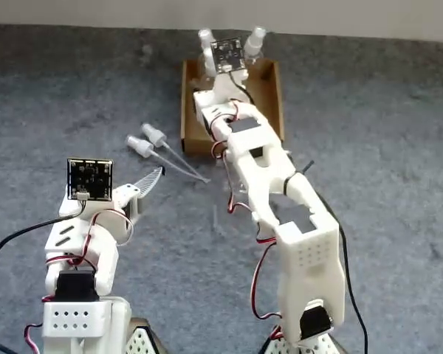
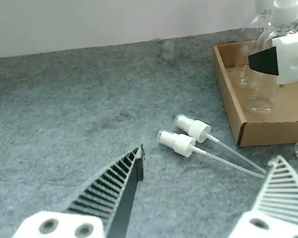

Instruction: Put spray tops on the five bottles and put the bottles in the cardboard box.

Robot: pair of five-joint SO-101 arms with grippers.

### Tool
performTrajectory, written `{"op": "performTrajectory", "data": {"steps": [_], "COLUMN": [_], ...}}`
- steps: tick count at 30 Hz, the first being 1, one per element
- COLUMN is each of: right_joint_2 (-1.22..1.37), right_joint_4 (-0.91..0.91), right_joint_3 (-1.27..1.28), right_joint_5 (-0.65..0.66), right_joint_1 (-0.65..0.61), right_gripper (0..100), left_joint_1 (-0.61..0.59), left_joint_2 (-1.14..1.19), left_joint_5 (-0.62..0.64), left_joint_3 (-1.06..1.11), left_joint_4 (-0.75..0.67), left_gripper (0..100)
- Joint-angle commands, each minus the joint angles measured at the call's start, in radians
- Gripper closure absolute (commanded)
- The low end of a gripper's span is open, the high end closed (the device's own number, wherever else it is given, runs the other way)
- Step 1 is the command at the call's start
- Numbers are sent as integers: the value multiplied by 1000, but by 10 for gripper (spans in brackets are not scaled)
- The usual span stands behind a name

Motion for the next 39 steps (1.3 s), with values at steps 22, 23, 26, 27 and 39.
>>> {"op": "performTrajectory", "data": {"steps": [22,23,26,27,39], "right_joint_2": [-21,-28,-73,-88,-213], "right_joint_4": [76,76,77,77,79], "right_joint_3": [-56,-70,-93,-93,-94], "right_joint_5": [9,6,8,8,5], "right_joint_1": [-22,-22,-22,-22,-22], "right_gripper": [749,749,748,748,748], "left_joint_1": [-7,2,12,12,12], "left_joint_2": [4,4,4,4,4], "left_joint_5": [-3,-3,-5,-5,-5], "left_joint_3": [12,15,27,27,28], "left_joint_4": [-35,-46,-54,-54,-54], "left_gripper": [695,695,695,695,695]}}
